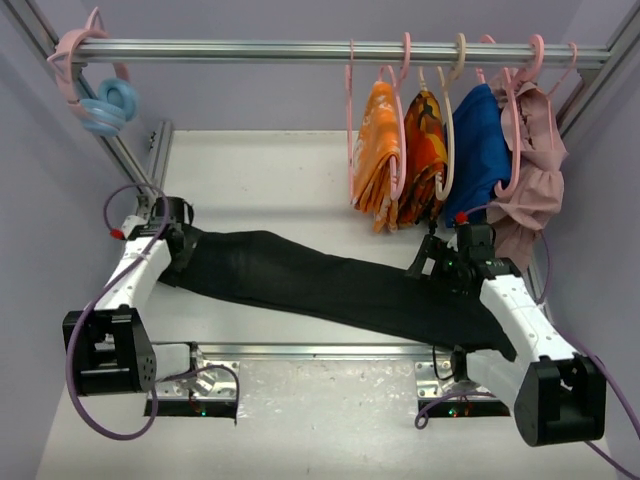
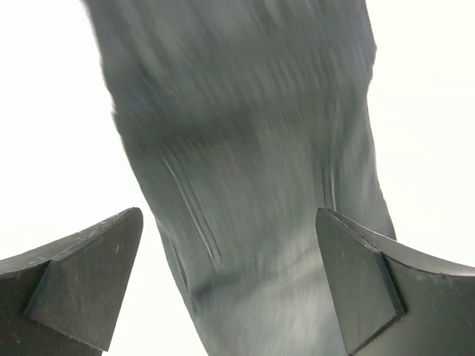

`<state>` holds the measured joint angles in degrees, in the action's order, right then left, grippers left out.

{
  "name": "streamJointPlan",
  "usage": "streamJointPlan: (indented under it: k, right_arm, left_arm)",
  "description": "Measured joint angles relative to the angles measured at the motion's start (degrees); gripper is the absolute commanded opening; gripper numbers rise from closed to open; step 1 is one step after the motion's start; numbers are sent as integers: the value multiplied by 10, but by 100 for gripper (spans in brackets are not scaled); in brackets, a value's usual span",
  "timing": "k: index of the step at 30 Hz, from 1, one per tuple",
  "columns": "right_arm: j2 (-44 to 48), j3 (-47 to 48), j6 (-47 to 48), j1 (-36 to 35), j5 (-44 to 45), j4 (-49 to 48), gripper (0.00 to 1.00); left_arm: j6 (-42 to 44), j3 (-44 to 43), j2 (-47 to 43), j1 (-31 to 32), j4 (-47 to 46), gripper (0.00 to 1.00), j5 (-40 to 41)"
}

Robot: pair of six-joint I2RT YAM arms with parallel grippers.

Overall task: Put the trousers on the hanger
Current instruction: Fold the trousers at the center of the board.

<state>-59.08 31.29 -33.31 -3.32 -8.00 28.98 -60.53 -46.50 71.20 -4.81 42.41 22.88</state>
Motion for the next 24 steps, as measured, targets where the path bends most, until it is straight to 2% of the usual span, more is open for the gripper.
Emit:
streamJointPlan:
  k: [3, 7, 11, 17, 19, 20, 22, 24]
  right_arm:
    - [21, 4, 10, -2, -8, -1, 99]
    - [47, 2, 20, -2, -40, -5, 99]
    - [75, -3, 30, -2, -86, -13, 99]
    - [84, -11, 35, -6, -148, -33, 99]
    - [86, -14, 35, -6, -164, -38, 99]
    - [88, -15, 35, -6, -168, -40, 99]
    - [92, -17, 35, -6, -177, -41, 99]
    - [95, -17, 35, -7, -184, -44, 99]
  left_arm:
    - [17, 12, 11, -70, -24, 100, 0]
    - [33, 34, 68, -115, -59, 99, -18]
    - [33, 49, 113, -135, -105, 98, -29]
    - [33, 63, 124, -148, -163, 94, -23]
    - [36, 65, 136, -151, -184, 86, -18]
    - [39, 66, 140, -151, -196, 75, -15]
    - [46, 71, 143, -151, -220, 63, -8]
    - [52, 78, 143, -151, -244, 42, -4]
